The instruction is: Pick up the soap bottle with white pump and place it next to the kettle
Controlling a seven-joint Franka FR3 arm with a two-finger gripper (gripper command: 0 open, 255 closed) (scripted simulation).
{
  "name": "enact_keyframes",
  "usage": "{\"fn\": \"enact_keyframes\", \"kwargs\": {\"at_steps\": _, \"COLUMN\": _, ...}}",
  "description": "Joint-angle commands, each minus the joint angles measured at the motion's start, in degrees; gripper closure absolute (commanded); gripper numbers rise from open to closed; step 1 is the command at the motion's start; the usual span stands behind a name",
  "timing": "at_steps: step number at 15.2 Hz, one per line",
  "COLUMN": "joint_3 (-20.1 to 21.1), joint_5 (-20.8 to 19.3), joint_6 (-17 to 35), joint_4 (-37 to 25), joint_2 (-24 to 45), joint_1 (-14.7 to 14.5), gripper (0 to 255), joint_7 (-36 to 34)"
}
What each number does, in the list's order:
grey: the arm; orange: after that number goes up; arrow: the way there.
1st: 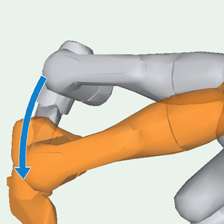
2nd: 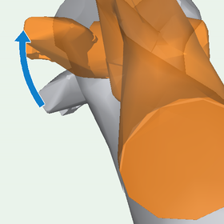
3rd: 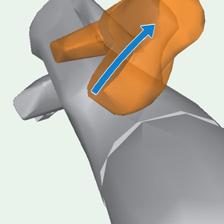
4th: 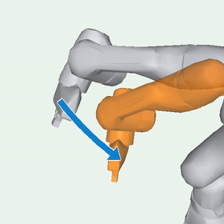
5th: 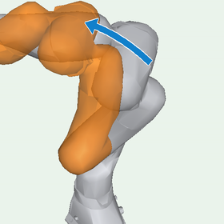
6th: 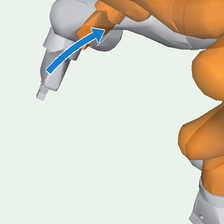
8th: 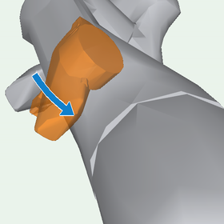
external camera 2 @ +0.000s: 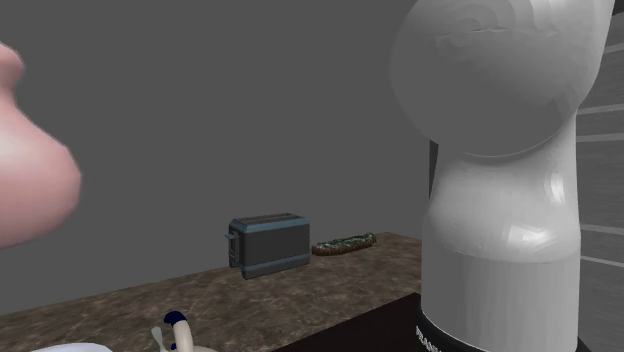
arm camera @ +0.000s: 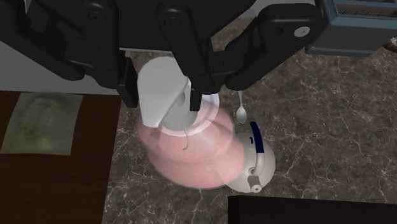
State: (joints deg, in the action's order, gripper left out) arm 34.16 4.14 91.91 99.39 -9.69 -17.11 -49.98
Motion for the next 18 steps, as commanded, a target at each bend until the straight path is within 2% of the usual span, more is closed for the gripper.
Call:
{"fn": "enact_keyframes", "kwargs": {"at_steps": 1, "joint_3": -0.06, "joint_5": 0.24, "joint_6": 1.46, "joint_4": 1.78, "joint_2": -0.49, "joint_1": -0.04, "gripper": 255, "joint_7": 0.15}}
{"fn": "enact_keyframes", "kwargs": {"at_steps": 18, "joint_3": 0.44, "joint_5": 1.01, "joint_6": 14.6, "joint_4": 15.68, "joint_2": -1.37, "joint_1": -0.5, "gripper": 255, "joint_7": 0.48}}
